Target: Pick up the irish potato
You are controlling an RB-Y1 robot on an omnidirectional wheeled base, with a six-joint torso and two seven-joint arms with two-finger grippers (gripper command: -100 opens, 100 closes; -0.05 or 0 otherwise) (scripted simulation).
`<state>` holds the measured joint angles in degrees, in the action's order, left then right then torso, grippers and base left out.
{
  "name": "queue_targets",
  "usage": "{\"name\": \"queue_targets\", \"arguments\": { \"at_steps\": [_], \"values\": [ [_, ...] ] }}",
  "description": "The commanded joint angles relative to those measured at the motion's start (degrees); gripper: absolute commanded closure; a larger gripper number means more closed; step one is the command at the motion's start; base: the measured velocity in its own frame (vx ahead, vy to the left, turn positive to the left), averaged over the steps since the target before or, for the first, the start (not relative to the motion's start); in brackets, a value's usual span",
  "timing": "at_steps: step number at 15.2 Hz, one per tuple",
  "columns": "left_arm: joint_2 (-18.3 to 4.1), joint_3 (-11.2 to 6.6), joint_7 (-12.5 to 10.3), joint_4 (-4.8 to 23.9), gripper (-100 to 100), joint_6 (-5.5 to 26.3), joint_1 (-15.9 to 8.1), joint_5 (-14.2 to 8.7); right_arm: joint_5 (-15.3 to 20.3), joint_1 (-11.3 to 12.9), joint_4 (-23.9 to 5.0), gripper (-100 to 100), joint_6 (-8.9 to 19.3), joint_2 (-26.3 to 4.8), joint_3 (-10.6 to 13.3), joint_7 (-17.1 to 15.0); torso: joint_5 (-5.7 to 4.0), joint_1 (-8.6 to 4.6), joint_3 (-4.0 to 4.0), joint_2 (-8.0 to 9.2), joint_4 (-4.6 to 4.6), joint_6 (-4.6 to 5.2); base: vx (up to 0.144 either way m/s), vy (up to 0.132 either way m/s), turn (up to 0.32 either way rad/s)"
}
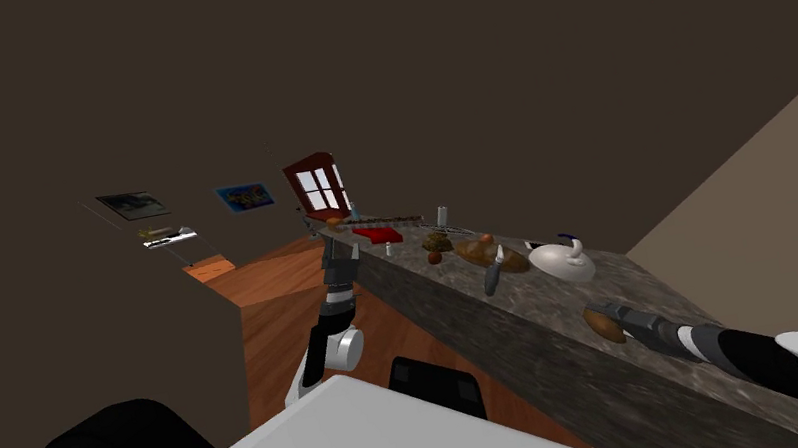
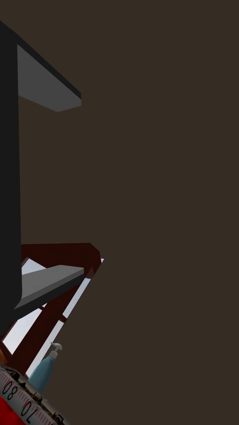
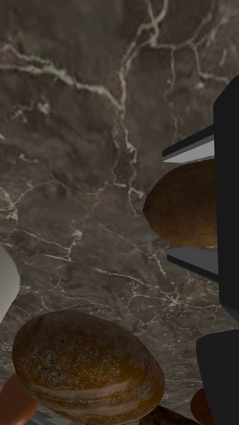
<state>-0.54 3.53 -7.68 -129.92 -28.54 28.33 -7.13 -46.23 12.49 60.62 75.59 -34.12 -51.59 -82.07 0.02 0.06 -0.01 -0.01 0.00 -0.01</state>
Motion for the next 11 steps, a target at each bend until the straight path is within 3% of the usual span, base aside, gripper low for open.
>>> {"name": "queue_targets", "arguments": {
  "at_steps": [1, 2, 3, 5, 7, 9, 10, 11],
  "values": [
    [0.0, 0.0, 0.0, 0.0, 0, 0.0, 0.0, 0.0, 0.0, 0.0, 0.0, 100, 0.0, 0.0, 0.0, 0.0, 0.0, 0.0, 0.0, 0.0, 0.0, 0.0, 0.0, 0.0, 0.0],
    [0.0, 0.0, 0.0, 0.0, 0, 0.0, 0.0, 0.0, 0.0, 0.0, 0.0, 100, 0.0, 0.0, 0.0, 0.0, 0.0, -0.02, 0.0, 0.01, 0.0, 0.01, 0.0, 0.0, 0.0],
    [0.0, 0.0, 0.0, 0.0, 0, 0.0, 0.0, 0.0, -0.2, -1.1, 2.9, 100, -1.3, -0.2, 2.9, -2.9, 0.0, -0.03, 0.01, 0.01, 0.0, 0.01, -0.031, -0.042, -0.009],
    [0.0, -0.01, 0.0, 0.0, 0, 0.0, 0.0, 0.0, -0.2, -1.1, 3.1, 100, -1.3, -0.2, 3.5, -3.6, 0.0, -0.27, 0.07, 0.13, 0.02, 0.05, -0.035, -0.076, -0.007],
    [0.0, -0.01, 0.0, 0.0, 0, 0.0, 0.0, 0.0, -0.4, -2.3, 6.4, 100, -2.6, -0.5, 6.9, -6.7, -0.02, -0.41, 0.09, 0.19, 0.01, 0.11, -0.051, -0.098, -0.016],
    [0.0, -0.01, 0.0, 0.0, 0, 0.0, 0.0, 0.0, -0.4, -2.3, 6.4, 100, -2.6, -0.5, 7.4, -8.1, -0.03, -0.4, 0.09, 0.19, 0.01, 0.09, -0.025, -0.062, -0.004],
    [0.0, -0.01, 0.0, 0.0, 0, 0.0, 0.0, 0.0, -0.6, -3.5, 9.1, 100, -4.0, -0.7, 9.8, -10.1, -0.04, -0.32, 0.06, 0.12, 0.0, 0.08, -0.019, -0.062, -0.018],
    [0.0, -0.01, 0.0, 0.0, 0, 0.0, 0.0, 0.0, -0.6, -3.5, 9.7, 100, -4.0, -0.7, 10.9, -11.2, -0.01, -0.32, 0.05, 0.11, 0.0, 0.08, -0.026, -0.077, -0.022]
  ]
}}
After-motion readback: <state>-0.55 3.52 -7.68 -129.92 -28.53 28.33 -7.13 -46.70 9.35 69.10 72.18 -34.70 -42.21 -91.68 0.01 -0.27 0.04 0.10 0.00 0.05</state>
